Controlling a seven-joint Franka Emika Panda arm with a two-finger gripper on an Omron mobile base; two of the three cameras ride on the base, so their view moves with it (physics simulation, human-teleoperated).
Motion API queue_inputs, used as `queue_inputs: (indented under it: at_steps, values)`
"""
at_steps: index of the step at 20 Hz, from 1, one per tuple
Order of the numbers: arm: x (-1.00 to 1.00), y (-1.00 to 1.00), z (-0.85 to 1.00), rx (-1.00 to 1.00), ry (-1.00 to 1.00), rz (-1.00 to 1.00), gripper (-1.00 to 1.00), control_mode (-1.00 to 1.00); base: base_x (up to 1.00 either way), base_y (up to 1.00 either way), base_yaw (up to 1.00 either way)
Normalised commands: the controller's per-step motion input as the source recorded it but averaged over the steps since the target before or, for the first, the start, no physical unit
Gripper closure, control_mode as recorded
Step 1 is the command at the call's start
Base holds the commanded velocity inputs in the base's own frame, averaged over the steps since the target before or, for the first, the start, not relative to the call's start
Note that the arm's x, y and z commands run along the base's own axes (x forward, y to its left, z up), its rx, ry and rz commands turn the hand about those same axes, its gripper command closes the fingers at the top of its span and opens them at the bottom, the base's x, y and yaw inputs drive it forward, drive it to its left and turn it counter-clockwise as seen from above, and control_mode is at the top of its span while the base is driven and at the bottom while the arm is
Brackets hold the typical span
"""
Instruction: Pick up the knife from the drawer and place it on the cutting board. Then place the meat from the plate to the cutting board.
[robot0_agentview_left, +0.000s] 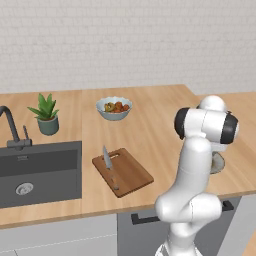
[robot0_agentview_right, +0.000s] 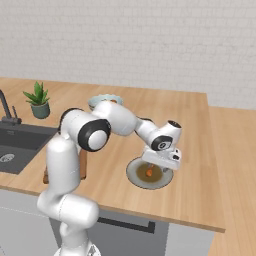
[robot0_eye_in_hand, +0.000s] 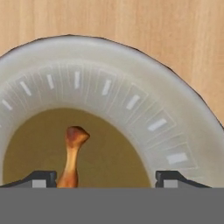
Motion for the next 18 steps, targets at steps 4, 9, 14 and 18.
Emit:
queue_inputs:
  at_steps: [4, 9, 14, 18]
  values:
    - [0.08, 0.09, -0.36, 0.0, 0.0, 0.0, -1.0, -1.0, 0.0, 0.0, 0.0]
    - [-0.05, 0.33, -0.08, -0.01, -0.03, 0.0, -1.0, -1.0, 0.0, 0.0, 0.0]
    - [-0.02, 0.39, -0.02, 0.0, -0.04, 0.0, -1.0, -1.0, 0.0, 0.0, 0.0]
    - [0.0, 0.22, -0.33, 0.0, 0.06, 0.0, -1.0, -1.0, 0.0, 0.0, 0.0]
